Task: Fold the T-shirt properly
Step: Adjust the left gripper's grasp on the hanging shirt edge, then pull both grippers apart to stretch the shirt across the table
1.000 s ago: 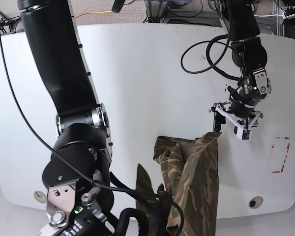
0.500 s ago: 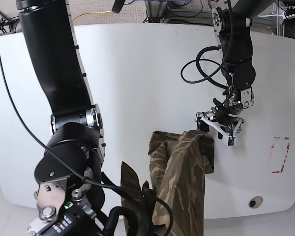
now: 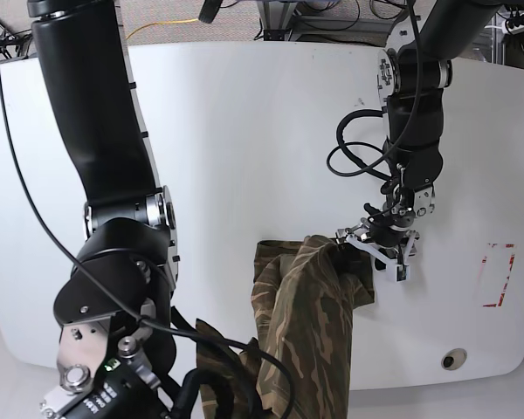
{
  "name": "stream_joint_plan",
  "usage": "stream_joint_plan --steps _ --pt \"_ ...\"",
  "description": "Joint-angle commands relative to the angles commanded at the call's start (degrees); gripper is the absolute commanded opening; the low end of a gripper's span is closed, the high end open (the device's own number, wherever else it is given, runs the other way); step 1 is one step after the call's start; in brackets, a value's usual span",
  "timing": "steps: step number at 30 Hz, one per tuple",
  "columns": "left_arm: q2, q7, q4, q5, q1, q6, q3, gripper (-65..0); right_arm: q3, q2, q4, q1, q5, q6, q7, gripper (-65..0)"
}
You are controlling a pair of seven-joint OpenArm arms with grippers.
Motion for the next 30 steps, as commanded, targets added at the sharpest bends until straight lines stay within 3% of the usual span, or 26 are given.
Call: stream_joint_plan --steps 3,9,10,15,19,25,30 --pt "0.6 0.0 0.0 0.3 0.0 0.0 0.0 -25.8 0.0 0.2 0.1 0.0 0.0 0.0 0.0 -65.0" --pt "0.6 0.0 -0.3 0.4 0.3 0.0 0.1 -59.0 0.0 0.3 0.0 0.0 0.0 -0.09 0.0 -65.0" --pt "0.5 0.2 -0.3 0.4 0.3 0.0 0.1 -62.2 0.0 0.3 0.0 0.0 0.0 -0.09 0.0 -65.0" --pt "0.3 0.4 1.5 0.1 1.8 0.0 0.0 -64.6 0.0 0.3 -0.2 0.0 0.0 -0.09 0.0 -65.0" --pt "-0.9 0.7 9.4 0.1 4.7 0.0 -0.3 -64.6 0.0 0.4 -0.3 0.0 -0.1 -0.09 0.0 -65.0" --pt "-3.0 6.1 20.7 -0.1 7.3 0.0 -0.5 -64.6 0.1 2.4 -5.0 0.0 -0.2 -0.18 0.4 -65.0" --pt "-4.7 10.4 32.6 -0.1 10.5 0.0 -5.0 -64.6 2.3 4.0 -11.1 0.0 -0.2 -0.18 2.0 -65.0"
